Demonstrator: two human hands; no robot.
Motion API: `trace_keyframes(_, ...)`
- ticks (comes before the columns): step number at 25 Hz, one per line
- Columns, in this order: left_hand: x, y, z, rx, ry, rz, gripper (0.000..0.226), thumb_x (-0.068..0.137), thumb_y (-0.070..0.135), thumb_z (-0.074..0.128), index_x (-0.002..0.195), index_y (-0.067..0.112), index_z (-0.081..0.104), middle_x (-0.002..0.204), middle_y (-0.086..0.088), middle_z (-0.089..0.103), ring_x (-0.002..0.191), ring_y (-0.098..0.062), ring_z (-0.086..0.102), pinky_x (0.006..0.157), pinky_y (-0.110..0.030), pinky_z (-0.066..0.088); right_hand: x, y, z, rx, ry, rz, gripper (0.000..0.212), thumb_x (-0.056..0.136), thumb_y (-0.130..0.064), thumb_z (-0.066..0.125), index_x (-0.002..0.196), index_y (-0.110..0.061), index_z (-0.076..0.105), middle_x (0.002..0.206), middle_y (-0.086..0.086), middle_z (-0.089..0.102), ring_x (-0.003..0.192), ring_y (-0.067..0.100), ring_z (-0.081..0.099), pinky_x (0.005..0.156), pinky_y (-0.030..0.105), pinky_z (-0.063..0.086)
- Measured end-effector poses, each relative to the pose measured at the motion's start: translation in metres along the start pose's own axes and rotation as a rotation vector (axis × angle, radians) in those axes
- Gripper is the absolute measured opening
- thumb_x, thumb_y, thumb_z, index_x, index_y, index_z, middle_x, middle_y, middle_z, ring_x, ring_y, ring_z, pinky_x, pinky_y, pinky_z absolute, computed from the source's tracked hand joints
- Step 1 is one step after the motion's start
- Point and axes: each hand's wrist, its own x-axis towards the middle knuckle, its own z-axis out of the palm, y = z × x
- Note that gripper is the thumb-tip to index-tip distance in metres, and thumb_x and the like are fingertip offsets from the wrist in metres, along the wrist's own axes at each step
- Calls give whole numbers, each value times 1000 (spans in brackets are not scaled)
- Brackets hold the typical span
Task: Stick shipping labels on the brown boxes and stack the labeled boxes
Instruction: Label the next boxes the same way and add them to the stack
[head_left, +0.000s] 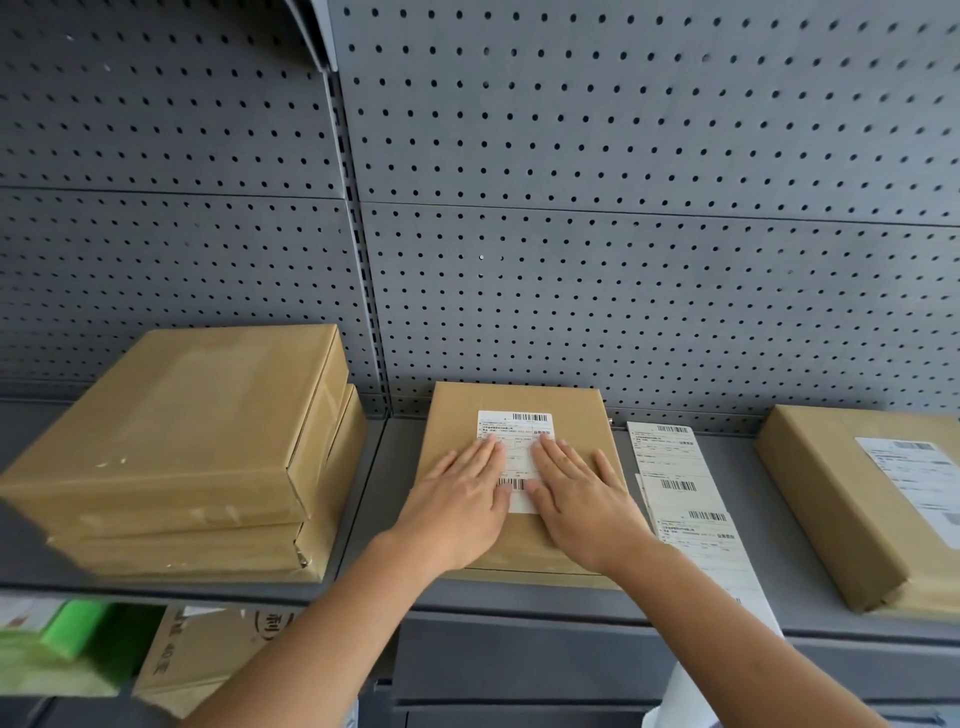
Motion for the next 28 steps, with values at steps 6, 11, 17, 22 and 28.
trace_keyframes(6,-9,-9,0,-67,-2,-80,62,108,44,9,162,17,-5,171,3,-9,156,-6,-9,128,-35,0,-14,19,-8,41,-9,140,67,104,-53,14,161,-19,5,169,-7,-2,154,9,-5,125,41,-6)
trace_keyframes(11,-38,11,6,-40,53,38,61,107,42,9,163,18,-2,170,5,-9,155,-3,-11,128,-32,-3,-39,-18,-4,80,43,-40,85,88,-60,-10,161,-21,7,168,-8,0,154,7,-6,125,39,-8)
trace_keyframes(17,-55,10,14,51,64,48,79,89,49,-15,161,18,-9,169,4,-15,154,-5,-16,127,-31,-6,-52,-31,10,0,6,-106,75,92,-55,-8,160,-25,1,168,-10,-5,153,7,-10,125,40,-10)
trace_keyframes(22,-66,-20,10,-2,45,-121,63,106,49,1,159,20,-15,165,7,-23,152,-4,-19,126,-30,-7,-60,-2,8,-15,53,8,86,86,-67,-14,161,-27,5,167,-16,-2,152,2,-8,123,38,-10)
trace_keyframes(28,-67,-40,12,-271,55,-282,72,104,57,10,161,17,-8,170,4,-10,156,-7,-6,125,-27,0,-73,41,0,150,36,225,76,96,-62,10,160,-21,3,168,-9,-1,153,6,-7,125,35,-4)
